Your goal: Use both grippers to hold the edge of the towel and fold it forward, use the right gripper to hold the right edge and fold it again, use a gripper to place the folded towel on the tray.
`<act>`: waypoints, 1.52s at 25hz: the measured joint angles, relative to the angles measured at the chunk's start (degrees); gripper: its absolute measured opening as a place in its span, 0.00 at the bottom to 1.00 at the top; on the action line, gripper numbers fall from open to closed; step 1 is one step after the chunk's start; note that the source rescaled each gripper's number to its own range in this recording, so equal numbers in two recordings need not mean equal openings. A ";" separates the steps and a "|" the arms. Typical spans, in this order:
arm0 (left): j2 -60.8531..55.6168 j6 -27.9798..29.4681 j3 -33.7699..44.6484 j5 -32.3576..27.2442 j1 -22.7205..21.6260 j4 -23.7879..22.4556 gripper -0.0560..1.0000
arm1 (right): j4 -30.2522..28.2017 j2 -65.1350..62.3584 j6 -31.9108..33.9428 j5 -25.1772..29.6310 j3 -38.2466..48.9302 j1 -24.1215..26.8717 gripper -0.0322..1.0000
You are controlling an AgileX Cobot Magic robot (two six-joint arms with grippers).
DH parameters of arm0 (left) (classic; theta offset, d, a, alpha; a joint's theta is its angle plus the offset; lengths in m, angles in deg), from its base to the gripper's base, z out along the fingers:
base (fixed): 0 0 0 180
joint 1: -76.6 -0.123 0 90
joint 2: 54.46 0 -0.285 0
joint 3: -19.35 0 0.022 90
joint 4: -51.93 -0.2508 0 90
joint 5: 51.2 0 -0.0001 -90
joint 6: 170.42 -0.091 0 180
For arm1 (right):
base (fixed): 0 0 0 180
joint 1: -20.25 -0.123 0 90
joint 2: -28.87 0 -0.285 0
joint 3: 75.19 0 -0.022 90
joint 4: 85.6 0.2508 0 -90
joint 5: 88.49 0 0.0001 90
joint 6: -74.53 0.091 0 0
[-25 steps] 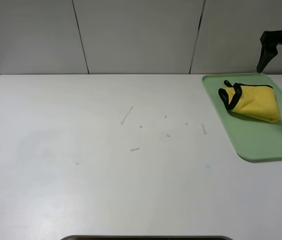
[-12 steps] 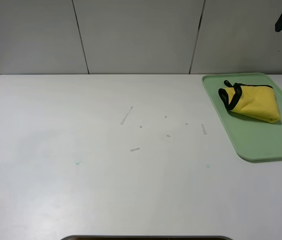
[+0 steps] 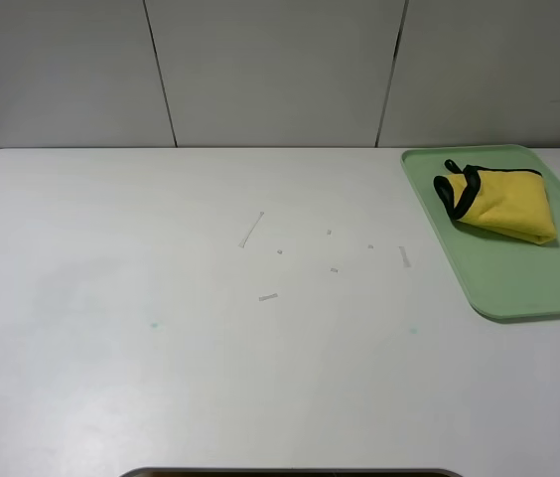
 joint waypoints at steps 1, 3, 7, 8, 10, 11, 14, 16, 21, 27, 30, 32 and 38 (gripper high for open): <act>0.00 0.00 0.00 0.00 0.00 0.00 0.91 | 0.02 -1.90 0.00 0.00 1.84 0.00 1.00; 0.00 0.00 0.00 0.00 0.00 0.00 0.91 | 0.02 -6.42 0.00 0.05 6.07 0.00 1.00; 0.00 0.00 0.00 0.00 0.00 0.00 0.91 | 0.06 -15.43 0.00 0.10 12.92 0.00 1.00; 0.00 0.00 0.00 0.00 0.00 0.00 0.91 | 0.06 -17.36 0.37 0.10 14.20 0.00 1.00; 0.00 0.00 0.00 0.00 0.00 0.00 0.91 | 0.08 -21.87 0.84 0.10 16.85 0.00 1.00; 0.00 0.00 0.00 0.00 0.00 0.00 0.91 | 0.08 -24.11 0.97 0.10 18.05 0.00 1.00; 0.00 0.00 0.00 0.00 0.00 0.00 0.91 | 0.13 -30.49 1.33 0.20 21.01 0.00 1.00; 0.00 0.00 0.00 0.00 0.00 0.00 0.91 | 0.13 -34.49 1.39 0.20 22.76 0.00 1.00; 0.00 0.00 0.00 0.00 0.00 0.00 0.91 | -0.40 -45.24 1.39 0.32 27.04 0.00 1.00; 0.00 0.00 0.00 0.00 0.00 0.00 0.91 | -4.97 -56.93 1.39 -2.93 32.38 0.00 1.00; 0.00 0.00 0.00 0.00 0.00 0.00 0.91 | -5.76 -61.87 1.39 -6.46 35.52 0.00 1.00; 0.00 0.00 0.00 0.00 0.34 0.00 0.91 | -5.92 -64.91 1.39 -8.82 38.02 0.00 1.00; 0.00 0.00 0.00 0.00 2.02 0.00 0.91 | -5.94 -69.04 1.39 -10.35 42.19 0.00 1.00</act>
